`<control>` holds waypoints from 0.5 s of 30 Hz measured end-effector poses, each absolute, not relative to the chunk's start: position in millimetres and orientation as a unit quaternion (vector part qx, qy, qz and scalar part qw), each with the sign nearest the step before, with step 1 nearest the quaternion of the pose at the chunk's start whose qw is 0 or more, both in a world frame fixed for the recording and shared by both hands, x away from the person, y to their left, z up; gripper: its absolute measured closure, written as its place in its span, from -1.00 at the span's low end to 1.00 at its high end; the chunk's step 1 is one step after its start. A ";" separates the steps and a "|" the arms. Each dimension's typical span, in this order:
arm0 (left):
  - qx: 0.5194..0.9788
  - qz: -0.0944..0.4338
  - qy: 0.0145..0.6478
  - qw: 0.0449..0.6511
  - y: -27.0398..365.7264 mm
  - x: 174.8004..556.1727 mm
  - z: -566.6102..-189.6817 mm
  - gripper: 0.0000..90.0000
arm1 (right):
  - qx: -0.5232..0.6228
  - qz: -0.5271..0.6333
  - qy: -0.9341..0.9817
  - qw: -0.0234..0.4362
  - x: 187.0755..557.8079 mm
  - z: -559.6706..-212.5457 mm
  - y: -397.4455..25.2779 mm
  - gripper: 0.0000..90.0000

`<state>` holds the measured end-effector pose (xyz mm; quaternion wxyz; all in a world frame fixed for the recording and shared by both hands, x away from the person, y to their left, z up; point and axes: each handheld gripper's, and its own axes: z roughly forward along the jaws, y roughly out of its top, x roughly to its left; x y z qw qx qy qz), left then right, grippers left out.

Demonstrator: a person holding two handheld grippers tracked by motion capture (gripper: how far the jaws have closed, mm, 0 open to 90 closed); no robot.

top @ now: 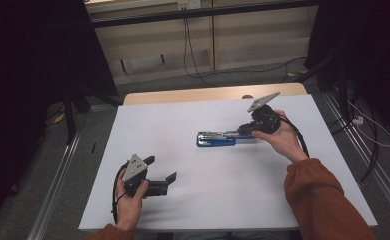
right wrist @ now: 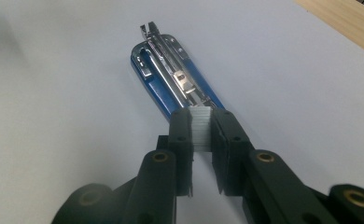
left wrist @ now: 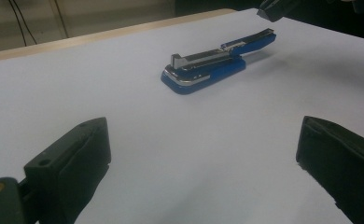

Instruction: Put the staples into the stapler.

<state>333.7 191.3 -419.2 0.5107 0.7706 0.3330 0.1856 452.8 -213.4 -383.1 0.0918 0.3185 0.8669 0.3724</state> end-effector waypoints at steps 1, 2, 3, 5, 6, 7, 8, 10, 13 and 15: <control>0.771 0.187 0.333 0.511 191.4 333.7 -419.2 -0.93 | 0.318 0.373 0.867 0.092 453.2 -382.9 -212.9 0.76; 0.771 0.187 0.333 0.510 191.5 333.6 -419.1 -0.93 | 0.317 0.374 0.867 0.091 453.5 -382.7 -212.5 0.76; 0.770 0.187 0.333 0.511 191.5 333.5 -419.1 -0.93 | 0.315 0.377 0.866 0.091 453.7 -382.3 -211.8 0.76; 0.771 0.187 0.333 0.510 191.8 333.7 -419.2 -0.93 | 0.311 0.377 0.868 0.091 453.8 -381.0 -210.0 0.76; 0.771 0.188 0.334 0.509 191.9 333.8 -419.2 -0.93 | 0.310 0.378 0.868 0.091 453.9 -380.5 -209.2 0.76; 0.772 0.188 0.333 0.507 192.1 333.8 -419.1 -0.93 | 0.307 0.377 0.869 0.091 454.1 -379.4 -208.2 0.76; 0.771 0.187 0.334 0.509 191.8 333.6 -419.1 -0.93 | 0.304 0.376 0.870 0.091 454.4 -378.4 -207.1 0.76; 0.771 0.187 0.333 0.510 191.7 333.5 -419.1 -0.93 | 0.298 0.377 0.872 0.090 455.1 -376.8 -204.4 0.76; 0.771 0.187 0.333 0.509 191.8 333.6 -419.2 -0.93 | 0.293 0.377 0.874 0.090 456.3 -375.8 -200.2 0.76; 0.772 0.187 0.332 0.508 192.1 333.7 -419.2 -0.93 | 0.287 0.378 0.876 0.088 457.3 -376.1 -197.5 0.76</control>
